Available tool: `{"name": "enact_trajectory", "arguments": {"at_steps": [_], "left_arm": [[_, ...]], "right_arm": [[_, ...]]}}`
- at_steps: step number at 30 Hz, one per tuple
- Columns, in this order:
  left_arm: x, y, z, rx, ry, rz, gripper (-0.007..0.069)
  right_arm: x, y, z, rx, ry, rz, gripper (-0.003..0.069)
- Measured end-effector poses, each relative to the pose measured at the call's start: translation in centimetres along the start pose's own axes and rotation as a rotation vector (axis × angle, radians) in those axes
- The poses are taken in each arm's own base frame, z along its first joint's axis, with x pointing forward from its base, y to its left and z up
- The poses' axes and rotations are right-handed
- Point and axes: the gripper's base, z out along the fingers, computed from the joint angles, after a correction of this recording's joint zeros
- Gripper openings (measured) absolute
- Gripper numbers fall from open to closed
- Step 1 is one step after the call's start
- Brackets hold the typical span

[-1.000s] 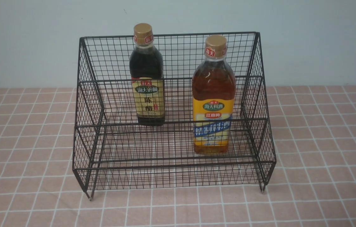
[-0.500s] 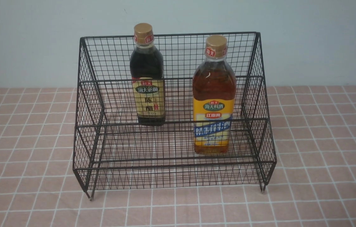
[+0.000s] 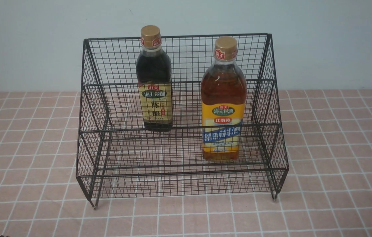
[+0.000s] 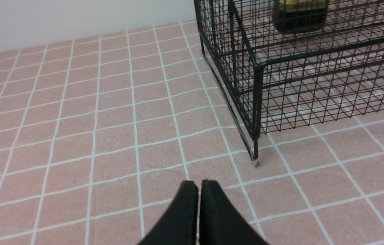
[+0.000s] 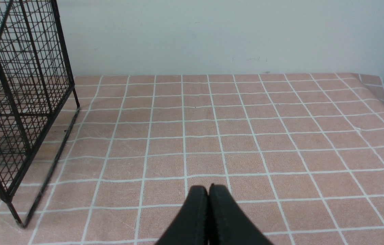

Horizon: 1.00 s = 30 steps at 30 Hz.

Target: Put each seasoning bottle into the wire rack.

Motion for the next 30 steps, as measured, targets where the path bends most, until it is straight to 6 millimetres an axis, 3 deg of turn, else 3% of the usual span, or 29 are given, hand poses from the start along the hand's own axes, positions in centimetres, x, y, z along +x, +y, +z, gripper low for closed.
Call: {"name": "enact_trajectory", "arguments": {"at_steps": [30], "left_arm": [[0.12,0.00,0.14,-0.003,-0.015,0.005,-0.0007]], "right_arm": [[0.00,0.00,0.00,0.000,0.000,0.000,-0.0014]]}}
